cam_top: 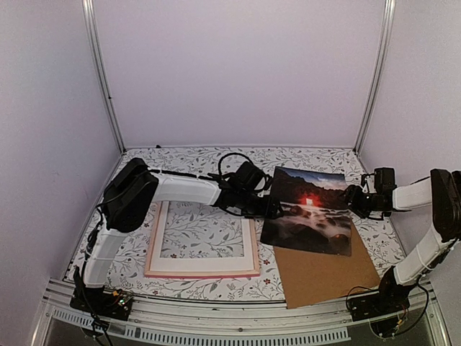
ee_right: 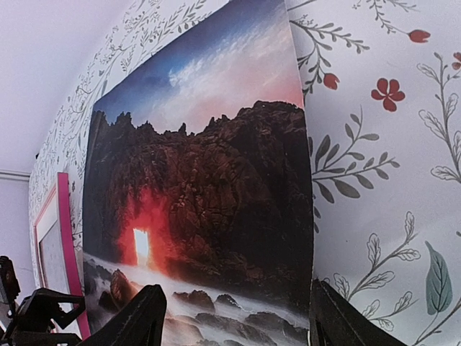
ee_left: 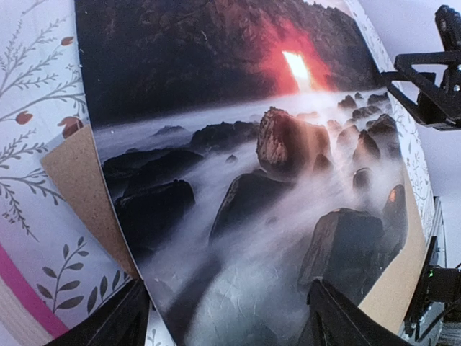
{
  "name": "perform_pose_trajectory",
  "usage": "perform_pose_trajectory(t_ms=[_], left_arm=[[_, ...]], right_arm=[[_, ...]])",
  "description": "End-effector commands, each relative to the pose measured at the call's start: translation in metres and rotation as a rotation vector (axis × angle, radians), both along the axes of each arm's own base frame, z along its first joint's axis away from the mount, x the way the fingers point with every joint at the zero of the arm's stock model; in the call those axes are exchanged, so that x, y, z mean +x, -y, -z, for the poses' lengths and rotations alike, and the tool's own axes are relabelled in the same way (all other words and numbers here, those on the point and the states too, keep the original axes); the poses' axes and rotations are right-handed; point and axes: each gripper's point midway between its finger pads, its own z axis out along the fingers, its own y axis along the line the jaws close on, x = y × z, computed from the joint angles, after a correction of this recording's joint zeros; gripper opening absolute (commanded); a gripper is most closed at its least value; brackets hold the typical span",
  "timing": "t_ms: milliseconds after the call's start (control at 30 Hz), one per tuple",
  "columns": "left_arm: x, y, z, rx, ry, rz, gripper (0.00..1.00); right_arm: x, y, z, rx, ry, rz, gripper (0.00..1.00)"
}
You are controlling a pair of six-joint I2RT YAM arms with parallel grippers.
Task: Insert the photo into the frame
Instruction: Pick up the photo from the backboard.
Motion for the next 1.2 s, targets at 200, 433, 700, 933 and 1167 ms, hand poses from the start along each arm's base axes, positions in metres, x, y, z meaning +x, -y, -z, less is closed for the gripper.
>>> perform_pose_trajectory(t_ms=[200, 433, 700, 933, 1167], left_arm=[[-0.003, 0.008, -0.025, -0.086, 0.007, 0.035, 0.75], [-0.004, 0.006, -0.024, -0.079, 0.011, 0.031, 0.75], [-0.002, 0.002, -0.026, -0.064, 0.032, 0.028, 0.76], [-0.001, 0.001, -0.024, -0.052, 0.040, 0.030, 0.76], [-0.002, -0.001, -0.020, -0.043, 0.036, 0.029, 0.76]], right_arm=[[0.003, -0.005, -0.013, 0.012, 0.053, -0.022, 0.66], [0.002, 0.003, -0.005, -0.028, 0.024, 0.002, 0.57], [-0.004, 0.014, 0.016, -0.103, -0.031, 0.019, 0.51], [-0.003, 0.000, 0.023, -0.036, -0.029, -0.029, 0.42], [-0.003, -0.008, 0.021, 0.010, -0.012, -0.056, 0.35]])
